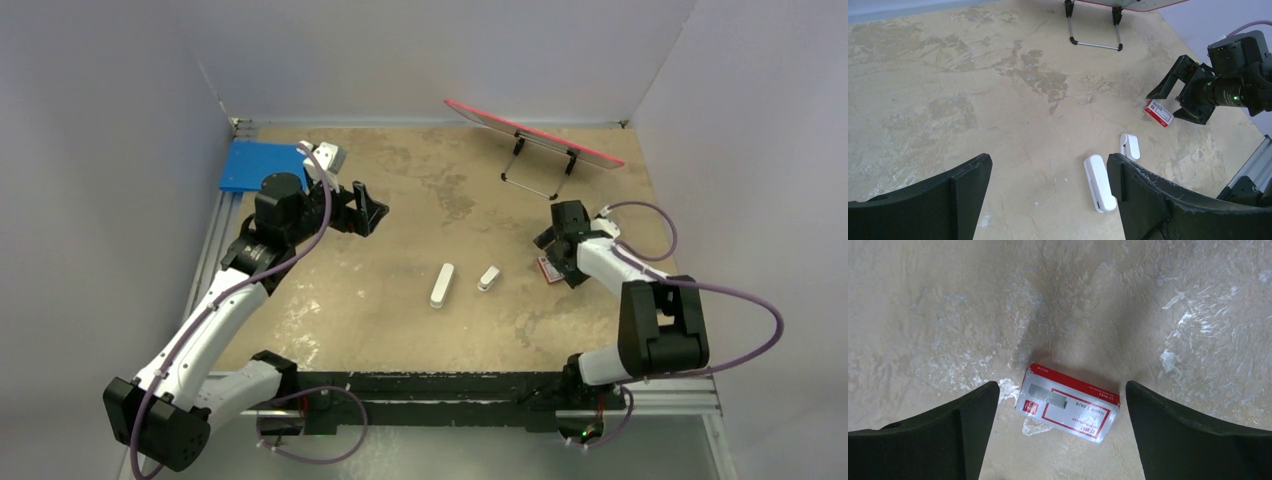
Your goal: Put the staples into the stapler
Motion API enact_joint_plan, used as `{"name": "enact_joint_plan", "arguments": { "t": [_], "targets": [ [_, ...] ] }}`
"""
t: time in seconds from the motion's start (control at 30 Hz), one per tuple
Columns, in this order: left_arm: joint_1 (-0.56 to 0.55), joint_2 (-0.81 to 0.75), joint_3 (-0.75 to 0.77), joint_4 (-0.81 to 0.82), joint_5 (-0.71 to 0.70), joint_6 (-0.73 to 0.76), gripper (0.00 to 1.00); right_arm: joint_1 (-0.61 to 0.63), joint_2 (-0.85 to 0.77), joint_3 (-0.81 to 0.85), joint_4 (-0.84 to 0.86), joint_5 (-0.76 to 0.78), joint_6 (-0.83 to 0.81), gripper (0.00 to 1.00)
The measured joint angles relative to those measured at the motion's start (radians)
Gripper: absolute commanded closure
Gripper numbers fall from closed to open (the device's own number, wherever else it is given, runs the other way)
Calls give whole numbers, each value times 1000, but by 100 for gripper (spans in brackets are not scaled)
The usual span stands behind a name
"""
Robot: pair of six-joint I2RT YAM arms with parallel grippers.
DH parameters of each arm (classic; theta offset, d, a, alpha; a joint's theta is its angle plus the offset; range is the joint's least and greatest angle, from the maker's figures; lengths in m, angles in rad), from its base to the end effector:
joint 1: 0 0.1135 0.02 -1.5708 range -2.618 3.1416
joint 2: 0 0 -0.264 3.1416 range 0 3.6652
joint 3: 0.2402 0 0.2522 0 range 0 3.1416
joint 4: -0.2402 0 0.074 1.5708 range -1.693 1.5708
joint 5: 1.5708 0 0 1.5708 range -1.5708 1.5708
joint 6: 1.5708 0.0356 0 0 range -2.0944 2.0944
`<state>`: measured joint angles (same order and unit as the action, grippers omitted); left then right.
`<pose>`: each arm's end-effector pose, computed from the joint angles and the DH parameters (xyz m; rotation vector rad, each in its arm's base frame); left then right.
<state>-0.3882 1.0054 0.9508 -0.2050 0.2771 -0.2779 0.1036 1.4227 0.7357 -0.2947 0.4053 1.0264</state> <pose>0.2102 -0.0965 0.3552 0.3034 1.8564 -0.7167 0.2678 0.0137 0.1769 1.2204 2.1135 -0.0271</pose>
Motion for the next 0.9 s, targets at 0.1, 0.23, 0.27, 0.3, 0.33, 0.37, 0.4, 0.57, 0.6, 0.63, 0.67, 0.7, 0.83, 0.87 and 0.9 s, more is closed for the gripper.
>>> {"name": "enact_joint_plan", "arguments": {
  "t": [0.1,0.23,0.27,0.3,0.33,0.37,0.4,0.57,0.6,0.63,0.67,0.7,0.83,0.87,0.9],
  "targets": [
    [0,5,0,-2,-14,0,14,0,38,12,-2,3,4,1],
    [0,8,0,-6,-29,0,14,0,59,32,-18,16,15,1],
    [0,8,0,-6,-33,0,14,0,65,40,-25,22,23,1],
    [0,8,0,-6,-38,0,14,0,75,52,-37,24,32,2],
    [0,8,0,-6,-42,0,14,0,86,62,-46,24,39,5],
    [0,8,0,-6,-46,0,14,0,106,78,-58,24,48,7],
    [0,8,0,-6,-48,0,14,0,129,95,-73,26,55,8],
    [0,8,0,-6,-64,0,14,2,180,150,-135,49,91,9],
    [0,8,0,-6,-67,0,15,3,180,150,-138,52,100,9],
    [0,8,0,-6,-70,0,15,3,179,150,-142,53,107,9],
    [0,8,0,-6,-72,0,15,3,178,150,-147,53,117,9],
    [0,8,0,-7,-73,0,15,3,174,150,-154,51,126,8],
    [0,8,0,-8,-76,0,15,9,155,135,-175,36,153,2],
    [0,8,0,-9,-76,0,15,10,150,132,-177,28,158,2],
    [0,8,0,-10,-77,0,15,12,145,129,-178,21,162,2]
  ]
}}
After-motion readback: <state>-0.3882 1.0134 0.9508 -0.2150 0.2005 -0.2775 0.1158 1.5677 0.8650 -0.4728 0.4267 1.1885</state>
